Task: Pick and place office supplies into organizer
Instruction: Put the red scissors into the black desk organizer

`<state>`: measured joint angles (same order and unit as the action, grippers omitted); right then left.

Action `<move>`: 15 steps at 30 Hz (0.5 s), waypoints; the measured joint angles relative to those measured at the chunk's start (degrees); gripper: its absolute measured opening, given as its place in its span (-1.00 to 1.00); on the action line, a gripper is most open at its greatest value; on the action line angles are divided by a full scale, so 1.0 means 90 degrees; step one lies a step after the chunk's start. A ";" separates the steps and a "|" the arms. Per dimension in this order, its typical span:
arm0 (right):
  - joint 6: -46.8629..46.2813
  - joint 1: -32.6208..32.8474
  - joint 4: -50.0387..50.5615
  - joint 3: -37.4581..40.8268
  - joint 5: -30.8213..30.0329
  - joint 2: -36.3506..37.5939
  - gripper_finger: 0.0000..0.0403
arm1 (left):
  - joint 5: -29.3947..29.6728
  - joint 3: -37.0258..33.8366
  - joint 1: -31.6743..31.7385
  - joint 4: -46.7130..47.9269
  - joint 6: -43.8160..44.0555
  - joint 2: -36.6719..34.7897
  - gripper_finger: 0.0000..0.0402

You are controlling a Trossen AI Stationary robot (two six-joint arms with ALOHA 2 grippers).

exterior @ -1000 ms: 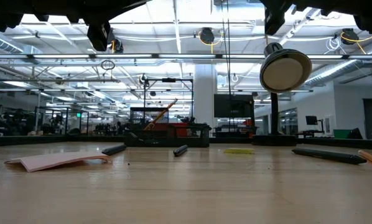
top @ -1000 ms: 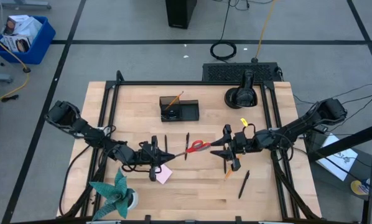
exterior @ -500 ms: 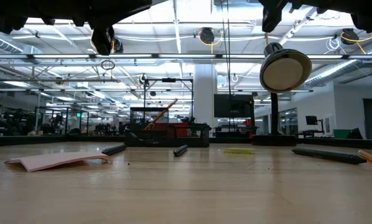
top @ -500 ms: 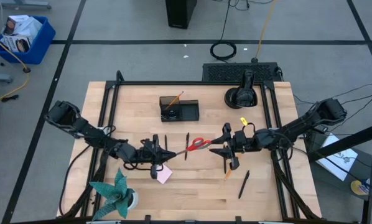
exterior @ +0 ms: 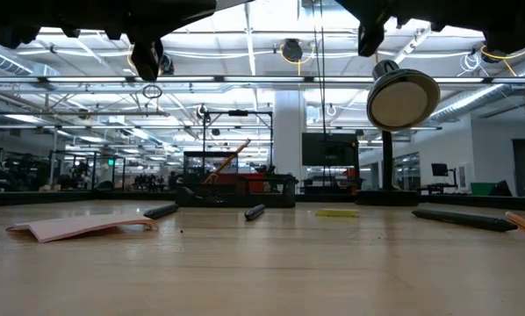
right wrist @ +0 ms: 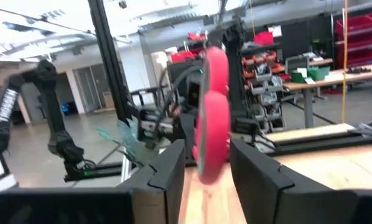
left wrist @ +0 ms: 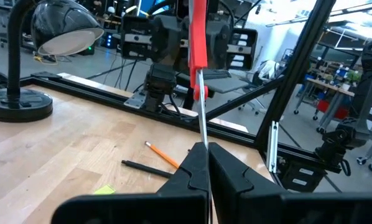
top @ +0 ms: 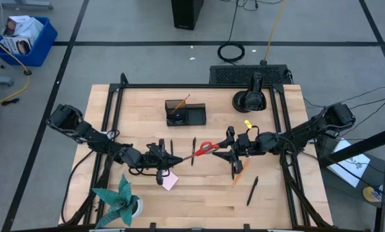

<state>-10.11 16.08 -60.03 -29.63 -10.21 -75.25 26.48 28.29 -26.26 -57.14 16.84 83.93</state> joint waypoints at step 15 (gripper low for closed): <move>0.0416 0.0012 -0.0118 -0.0007 0.0306 0.0006 -0.88 | 0.0036 0.0000 0.0021 -0.0019 0.0509 0.0002 -0.90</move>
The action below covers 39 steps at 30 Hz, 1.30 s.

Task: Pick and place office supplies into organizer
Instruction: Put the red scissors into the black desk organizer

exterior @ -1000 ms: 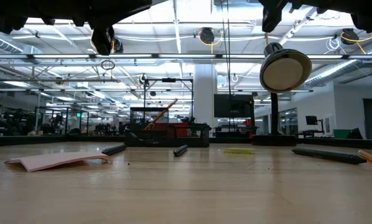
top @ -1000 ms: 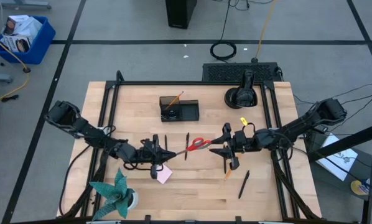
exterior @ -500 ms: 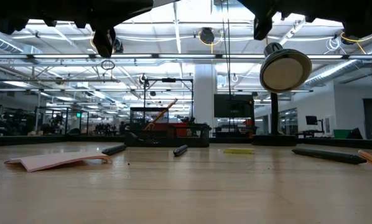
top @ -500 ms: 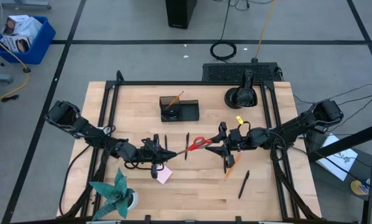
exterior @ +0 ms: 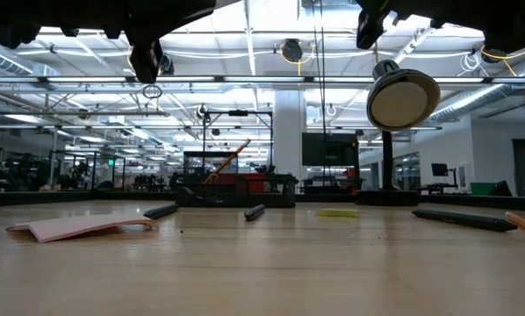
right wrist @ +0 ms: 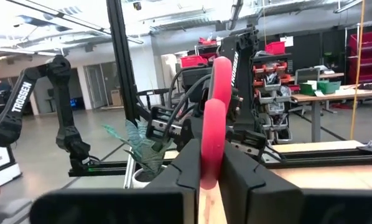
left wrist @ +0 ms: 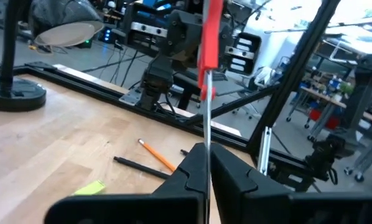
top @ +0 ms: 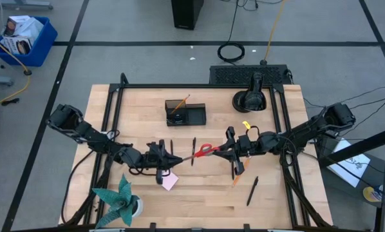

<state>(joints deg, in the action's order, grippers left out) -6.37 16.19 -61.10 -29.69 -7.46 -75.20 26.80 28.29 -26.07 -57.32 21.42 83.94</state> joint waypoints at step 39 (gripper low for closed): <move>0.1092 -0.0071 0.1176 -0.0081 -0.1498 0.0000 -0.86 | 0.0544 -0.0002 -0.0372 0.5063 -0.1387 -0.3919 0.19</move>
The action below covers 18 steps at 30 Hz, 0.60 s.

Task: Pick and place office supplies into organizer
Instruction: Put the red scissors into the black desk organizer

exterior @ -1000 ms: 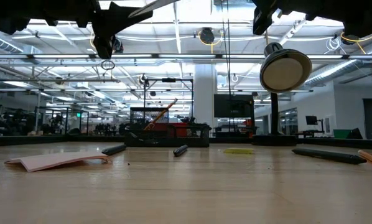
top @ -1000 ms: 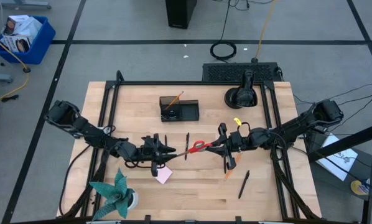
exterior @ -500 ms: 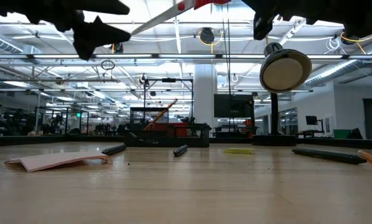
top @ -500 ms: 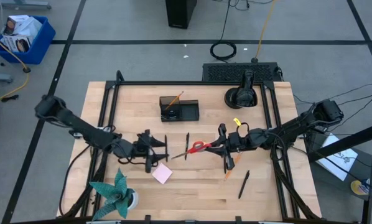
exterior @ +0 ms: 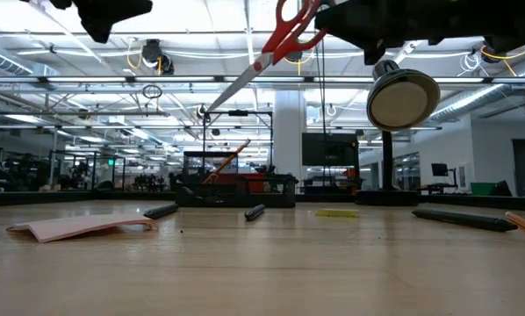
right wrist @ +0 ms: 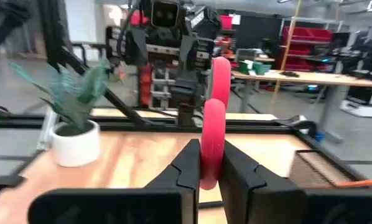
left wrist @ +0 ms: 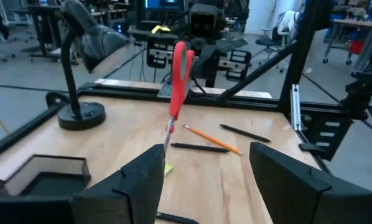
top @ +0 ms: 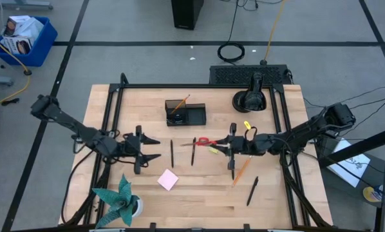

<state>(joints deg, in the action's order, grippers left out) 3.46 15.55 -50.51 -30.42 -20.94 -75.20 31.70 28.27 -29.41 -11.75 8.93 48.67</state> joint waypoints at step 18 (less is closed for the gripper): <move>0.0362 -0.1777 0.2236 -0.1459 0.0526 0.0003 -0.86 | 0.0156 0.0000 0.0027 0.1191 -0.0422 -0.1128 0.19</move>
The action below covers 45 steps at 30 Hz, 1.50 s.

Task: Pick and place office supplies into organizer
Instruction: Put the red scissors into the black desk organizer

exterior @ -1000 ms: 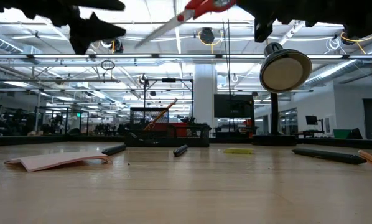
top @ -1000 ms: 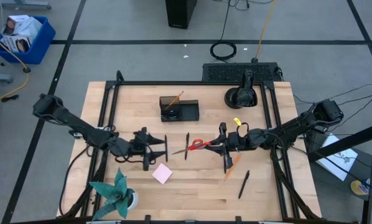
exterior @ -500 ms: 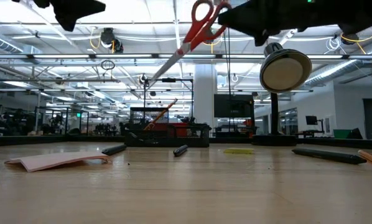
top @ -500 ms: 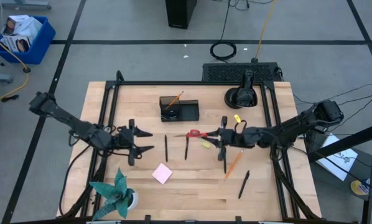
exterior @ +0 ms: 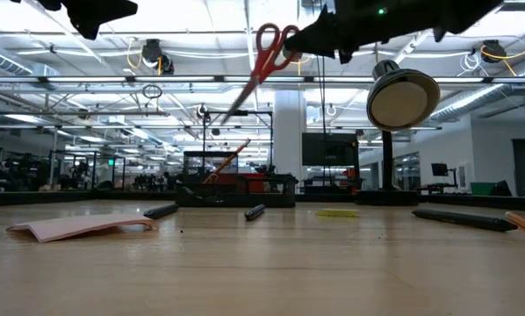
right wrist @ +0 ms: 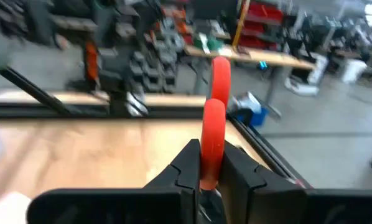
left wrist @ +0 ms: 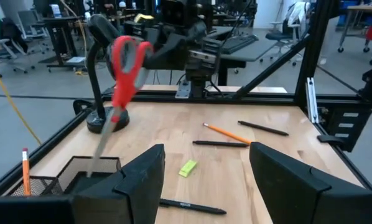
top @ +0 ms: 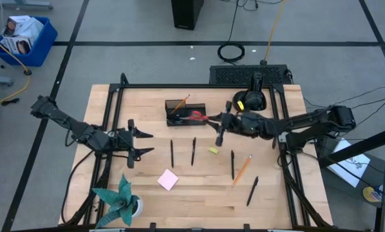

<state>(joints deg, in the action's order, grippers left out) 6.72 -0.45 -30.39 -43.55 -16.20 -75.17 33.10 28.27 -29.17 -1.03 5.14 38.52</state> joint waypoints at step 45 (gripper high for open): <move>0.0237 -0.2099 0.2270 -0.3422 0.2482 -0.3027 -0.81 | -0.0002 0.0000 0.0000 0.0086 -0.0062 0.0007 0.19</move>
<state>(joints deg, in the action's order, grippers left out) 8.85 -19.34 -9.95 -74.35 6.13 -102.41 33.08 28.27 -29.17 -0.25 4.58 38.59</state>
